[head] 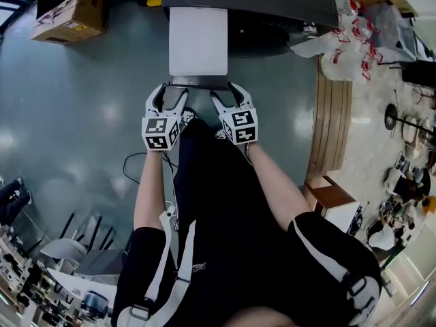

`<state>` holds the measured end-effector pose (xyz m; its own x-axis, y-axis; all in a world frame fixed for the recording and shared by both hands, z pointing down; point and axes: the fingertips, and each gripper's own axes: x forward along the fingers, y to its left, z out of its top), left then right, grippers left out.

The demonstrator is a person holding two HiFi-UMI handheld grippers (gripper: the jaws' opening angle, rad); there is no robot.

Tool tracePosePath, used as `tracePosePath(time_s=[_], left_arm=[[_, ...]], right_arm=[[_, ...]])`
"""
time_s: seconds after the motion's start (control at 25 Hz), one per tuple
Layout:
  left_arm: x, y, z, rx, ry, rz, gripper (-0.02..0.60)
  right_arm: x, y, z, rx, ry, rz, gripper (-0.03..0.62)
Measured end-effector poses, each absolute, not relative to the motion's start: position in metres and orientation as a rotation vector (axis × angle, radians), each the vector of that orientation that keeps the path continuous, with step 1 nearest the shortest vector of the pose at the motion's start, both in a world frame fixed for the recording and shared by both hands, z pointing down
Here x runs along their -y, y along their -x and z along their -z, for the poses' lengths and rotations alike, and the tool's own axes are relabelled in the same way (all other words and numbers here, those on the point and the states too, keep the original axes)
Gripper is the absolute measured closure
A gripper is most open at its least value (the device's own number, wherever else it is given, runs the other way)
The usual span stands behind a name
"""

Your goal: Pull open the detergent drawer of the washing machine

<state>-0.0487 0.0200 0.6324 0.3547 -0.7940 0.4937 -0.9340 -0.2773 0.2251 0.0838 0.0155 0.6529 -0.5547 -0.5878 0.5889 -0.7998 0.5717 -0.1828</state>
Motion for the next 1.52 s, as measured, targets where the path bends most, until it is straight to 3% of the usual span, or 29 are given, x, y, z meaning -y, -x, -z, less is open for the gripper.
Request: tracePosePath(time_s=[0.76, 1.16, 1.24, 1.32, 1.4, 1.52], left_arm=[[-0.077, 0.013, -0.642, 1.483, -2.045, -0.374, 0.288], [-0.082, 0.012, -0.598, 1.441, -1.948, -0.245, 0.306], [-0.078, 0.012, -0.588, 1.414, -1.968, -0.246, 0.329], [-0.07, 0.015, -0.577, 1.408, -1.995, -0.258, 0.406], [-0.059, 0.023, -0.565, 1.426, -2.023, -0.254, 0.514], [-0.037, 0.029, -0.551, 1.418, -2.058, -0.239, 0.558]], right_arm=[[-0.059, -0.112, -0.646, 2.326, -1.079, -0.588, 0.376], [-0.06, -0.132, -0.596, 2.326, -1.039, -0.466, 0.441], [-0.054, -0.13, -0.582, 2.335, -1.018, -0.407, 0.499], [-0.044, -0.125, -0.567, 2.344, -1.014, -0.367, 0.585], [-0.032, -0.115, -0.554, 2.352, -1.014, -0.348, 0.585], [-0.013, -0.097, -0.541, 2.359, -1.021, -0.336, 0.585]])
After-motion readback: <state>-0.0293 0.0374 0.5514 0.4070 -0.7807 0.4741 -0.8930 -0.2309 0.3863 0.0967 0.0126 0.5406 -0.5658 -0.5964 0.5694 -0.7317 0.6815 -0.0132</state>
